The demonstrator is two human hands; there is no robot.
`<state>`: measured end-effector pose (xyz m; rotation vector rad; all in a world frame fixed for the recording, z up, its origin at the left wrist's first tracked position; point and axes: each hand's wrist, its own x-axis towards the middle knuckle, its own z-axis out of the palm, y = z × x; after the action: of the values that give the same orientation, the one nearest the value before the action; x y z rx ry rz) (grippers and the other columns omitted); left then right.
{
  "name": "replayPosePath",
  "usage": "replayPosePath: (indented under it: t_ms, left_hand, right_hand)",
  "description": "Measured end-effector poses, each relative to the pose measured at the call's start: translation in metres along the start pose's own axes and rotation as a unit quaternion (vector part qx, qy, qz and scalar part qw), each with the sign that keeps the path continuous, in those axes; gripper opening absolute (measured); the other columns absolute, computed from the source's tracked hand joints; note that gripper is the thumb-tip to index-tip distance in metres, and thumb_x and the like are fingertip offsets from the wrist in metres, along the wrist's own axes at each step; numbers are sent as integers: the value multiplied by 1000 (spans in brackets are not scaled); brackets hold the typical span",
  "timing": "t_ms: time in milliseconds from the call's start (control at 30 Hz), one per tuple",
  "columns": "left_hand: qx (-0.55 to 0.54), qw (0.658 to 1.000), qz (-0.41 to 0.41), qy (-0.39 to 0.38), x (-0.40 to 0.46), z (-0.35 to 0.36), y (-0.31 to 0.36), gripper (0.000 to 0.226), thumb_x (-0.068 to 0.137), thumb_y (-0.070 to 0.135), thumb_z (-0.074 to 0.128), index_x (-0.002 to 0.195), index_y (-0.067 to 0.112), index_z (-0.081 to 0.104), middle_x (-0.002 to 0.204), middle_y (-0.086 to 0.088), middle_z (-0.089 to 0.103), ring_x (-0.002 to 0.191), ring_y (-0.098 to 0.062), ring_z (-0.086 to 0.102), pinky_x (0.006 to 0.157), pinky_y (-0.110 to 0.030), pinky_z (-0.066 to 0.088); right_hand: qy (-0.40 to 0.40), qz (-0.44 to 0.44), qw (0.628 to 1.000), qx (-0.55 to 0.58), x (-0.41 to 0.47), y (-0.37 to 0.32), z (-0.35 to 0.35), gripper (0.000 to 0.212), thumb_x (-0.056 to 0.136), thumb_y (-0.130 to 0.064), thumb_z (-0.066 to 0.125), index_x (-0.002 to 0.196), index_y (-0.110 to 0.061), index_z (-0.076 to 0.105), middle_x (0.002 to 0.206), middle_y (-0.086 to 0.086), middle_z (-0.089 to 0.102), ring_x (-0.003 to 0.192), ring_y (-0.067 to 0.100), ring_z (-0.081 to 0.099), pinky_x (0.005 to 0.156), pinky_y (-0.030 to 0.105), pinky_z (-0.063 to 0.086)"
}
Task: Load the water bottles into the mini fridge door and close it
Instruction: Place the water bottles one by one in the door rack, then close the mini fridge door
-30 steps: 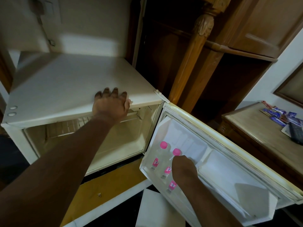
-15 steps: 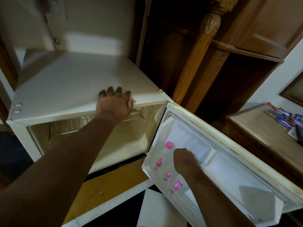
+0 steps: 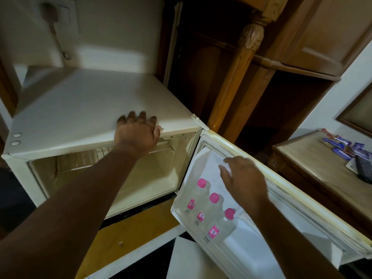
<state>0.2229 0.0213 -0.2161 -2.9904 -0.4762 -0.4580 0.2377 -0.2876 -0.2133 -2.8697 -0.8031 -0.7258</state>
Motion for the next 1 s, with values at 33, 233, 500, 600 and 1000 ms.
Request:
replayPosePath:
  t_ms: [33,233,500,600,1000]
  left_hand:
    - [-4,1000,-2,-1,0,0,0,66,97,53,15,148,24,45,154,-14,46,141,-41,39,109,-55,33]
    - [-8,1000,-9,-17,2,-2,-1,67,97,55,12,152,28,39,160,-9,39,145,-36,33,112,-53,29]
    - [-46,995,-9,-89,6,-11,-13,66,98,63,15,157,35,25,167,-6,22,152,-32,19,117,-55,20]
    - [-45,993,-64,-90,-1,-20,-25,66,96,67,23,147,30,42,156,-12,36,142,-36,33,114,-50,29]
    - [4,969,-230,-94,-74,-46,-106,93,74,91,10,127,28,52,124,-14,50,123,-34,47,105,-44,32]
  right_hand:
    - [30,5,999,-11,2,12,-8,41,92,-45,54,117,-15,63,113,10,68,102,28,63,86,43,53]
    - [-186,172,963,-92,-4,75,-22,90,81,-81,27,150,-23,20,153,11,37,135,36,40,107,60,35]
    - [-211,152,964,-58,-32,65,-30,95,83,-79,29,153,-18,10,149,14,38,132,38,40,105,54,37]
    - [-233,121,964,-51,-42,55,-39,100,80,-81,27,152,-16,6,151,12,35,133,36,39,102,50,42]
    - [-268,9,937,223,-45,-17,-42,77,93,-66,29,153,-23,7,163,-4,-13,146,10,-16,114,29,1]
